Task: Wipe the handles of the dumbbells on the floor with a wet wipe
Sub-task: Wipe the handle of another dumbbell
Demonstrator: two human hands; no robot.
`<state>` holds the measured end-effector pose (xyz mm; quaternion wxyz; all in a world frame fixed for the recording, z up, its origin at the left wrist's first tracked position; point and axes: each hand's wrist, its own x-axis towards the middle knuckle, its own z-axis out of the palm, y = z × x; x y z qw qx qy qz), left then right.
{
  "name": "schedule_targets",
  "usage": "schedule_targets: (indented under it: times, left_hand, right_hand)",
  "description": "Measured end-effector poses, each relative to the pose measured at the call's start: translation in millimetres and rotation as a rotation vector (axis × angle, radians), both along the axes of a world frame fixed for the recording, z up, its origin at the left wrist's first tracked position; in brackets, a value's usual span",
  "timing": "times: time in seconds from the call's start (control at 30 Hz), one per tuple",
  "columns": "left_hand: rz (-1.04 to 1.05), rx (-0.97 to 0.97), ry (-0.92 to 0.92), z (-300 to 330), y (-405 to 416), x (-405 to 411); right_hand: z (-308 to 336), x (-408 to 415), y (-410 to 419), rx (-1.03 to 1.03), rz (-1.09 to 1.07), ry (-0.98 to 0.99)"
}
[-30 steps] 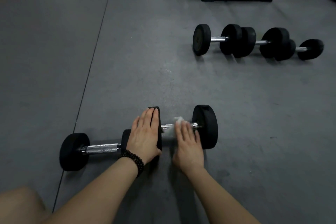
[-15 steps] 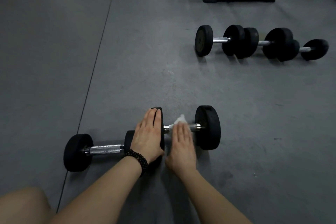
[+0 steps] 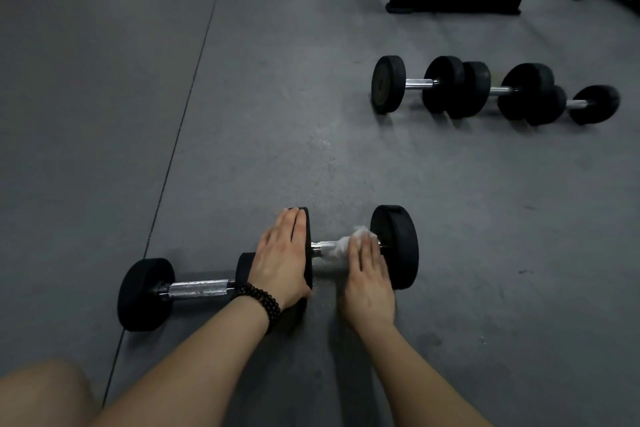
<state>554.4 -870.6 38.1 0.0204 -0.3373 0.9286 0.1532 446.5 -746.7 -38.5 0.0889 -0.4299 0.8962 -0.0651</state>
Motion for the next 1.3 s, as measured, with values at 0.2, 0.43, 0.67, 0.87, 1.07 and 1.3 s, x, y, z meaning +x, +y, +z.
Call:
schedule_targets:
  times: [0.2, 0.43, 0.67, 0.87, 1.07, 1.3]
  left_hand:
    - [0.013, 0.028, 0.015, 0.8, -2.5, -2.9]
    - [0.01, 0.024, 0.011, 1.1, -1.0, -3.0]
    - [0.018, 0.045, -0.018, 2.8, -5.3, -4.9]
    - [0.024, 0.081, -0.056, 3.9, -9.8, -7.1]
    - [0.0, -0.033, -0.04, 7.1, -15.7, -9.0]
    - [0.015, -0.125, -0.088, -4.2, -7.9, -12.4]
  right_hand:
    - [5.4, 32.1, -16.4, 0.004, 0.189, -0.037]
    - [8.2, 24.0, -15.8, 0.025, -0.015, -0.099]
    - [0.8, -3.5, -3.5, 0.024, -0.033, -0.064]
    - [13.5, 17.2, -20.3, 0.123, 0.251, -0.073]
    - [17.8, -24.5, -16.2, 0.146, 0.116, -0.093]
    - [24.3, -18.1, -47.5, 0.155, 0.012, -0.12]
